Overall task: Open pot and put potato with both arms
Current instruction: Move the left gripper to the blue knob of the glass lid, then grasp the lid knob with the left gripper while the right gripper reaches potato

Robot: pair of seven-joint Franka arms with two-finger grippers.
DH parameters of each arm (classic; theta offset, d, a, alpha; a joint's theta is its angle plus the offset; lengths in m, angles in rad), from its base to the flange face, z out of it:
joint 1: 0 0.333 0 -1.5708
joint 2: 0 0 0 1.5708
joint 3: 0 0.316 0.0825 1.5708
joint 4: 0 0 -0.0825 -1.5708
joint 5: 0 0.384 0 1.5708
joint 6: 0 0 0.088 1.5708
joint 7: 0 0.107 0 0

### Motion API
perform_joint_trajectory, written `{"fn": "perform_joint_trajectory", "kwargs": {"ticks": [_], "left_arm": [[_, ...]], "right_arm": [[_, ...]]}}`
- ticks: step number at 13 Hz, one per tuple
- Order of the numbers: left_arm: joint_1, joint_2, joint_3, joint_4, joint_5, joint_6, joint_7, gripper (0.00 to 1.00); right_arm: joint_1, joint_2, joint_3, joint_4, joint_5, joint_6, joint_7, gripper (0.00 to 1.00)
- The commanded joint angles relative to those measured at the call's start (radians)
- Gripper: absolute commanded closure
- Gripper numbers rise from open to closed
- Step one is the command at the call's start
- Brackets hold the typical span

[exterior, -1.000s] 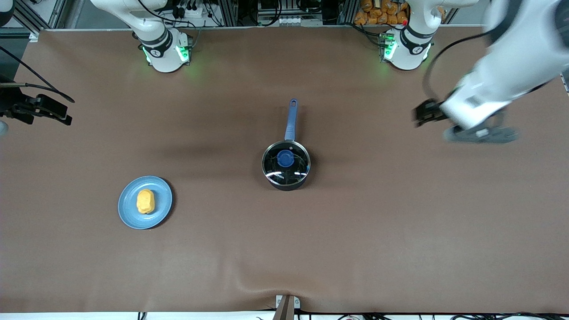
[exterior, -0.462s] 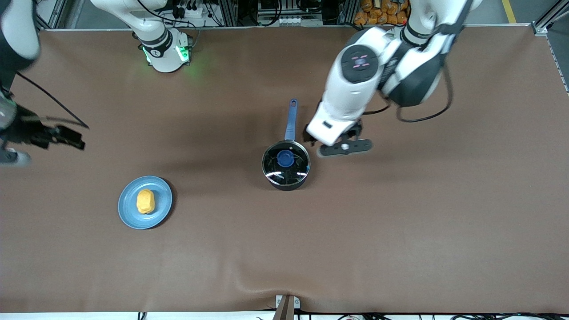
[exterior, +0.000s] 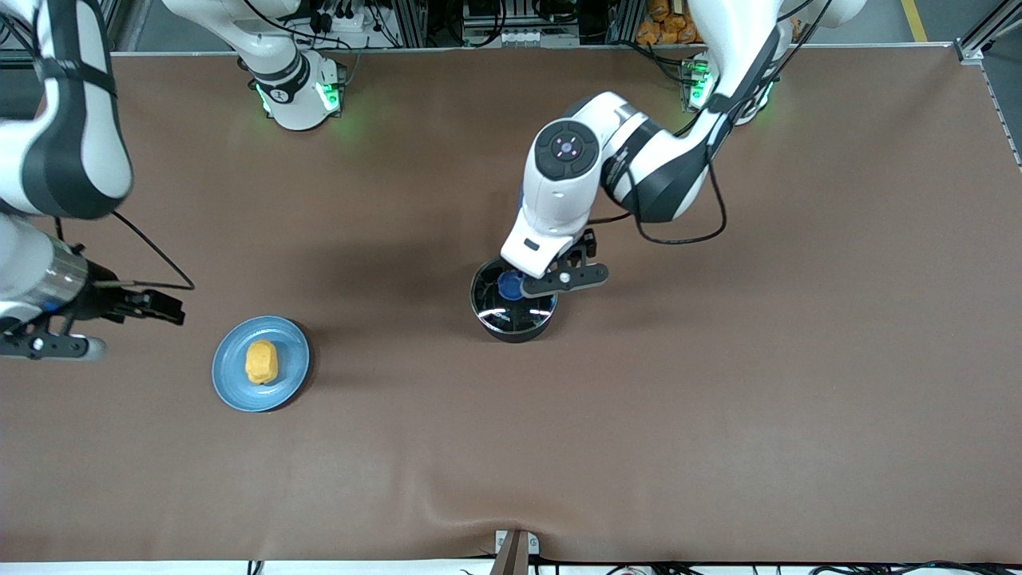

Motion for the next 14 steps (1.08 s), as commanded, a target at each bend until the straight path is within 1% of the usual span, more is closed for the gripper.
{"fn": "perform_joint_trajectory", "kwargs": {"ticks": [1, 2, 4, 7, 9, 11, 14], "left_arm": [[-0.029, 0.084, 0.011, 0.061, 0.021, 0.077, -0.028, 0.00], [-0.031, 0.110, 0.011, 0.064, 0.021, 0.124, -0.024, 0.00], [-0.049, 0.145, 0.014, 0.067, 0.027, 0.157, -0.007, 0.00], [-0.052, 0.156, 0.011, 0.063, 0.065, 0.157, 0.007, 0.00], [-0.055, 0.161, 0.010, 0.061, 0.064, 0.157, 0.010, 0.00], [-0.069, 0.170, 0.011, 0.058, 0.065, 0.157, 0.011, 0.00], [-0.074, 0.187, 0.010, 0.057, 0.067, 0.157, 0.031, 0.00]], "right_arm": [[-0.021, 0.062, 0.010, -0.021, 0.014, 0.072, -0.033, 0.00], [-0.018, 0.094, 0.010, -0.021, 0.014, 0.093, -0.031, 0.00], [-0.011, 0.156, 0.011, -0.021, 0.023, 0.148, -0.033, 0.00], [-0.009, 0.231, 0.022, -0.021, 0.063, 0.231, -0.034, 0.00], [-0.006, 0.275, 0.033, -0.021, 0.065, 0.285, -0.040, 0.00], [-0.003, 0.315, 0.033, -0.021, 0.065, 0.332, -0.088, 0.00], [-0.006, 0.348, 0.034, -0.019, 0.071, 0.342, -0.135, 0.00]]}}
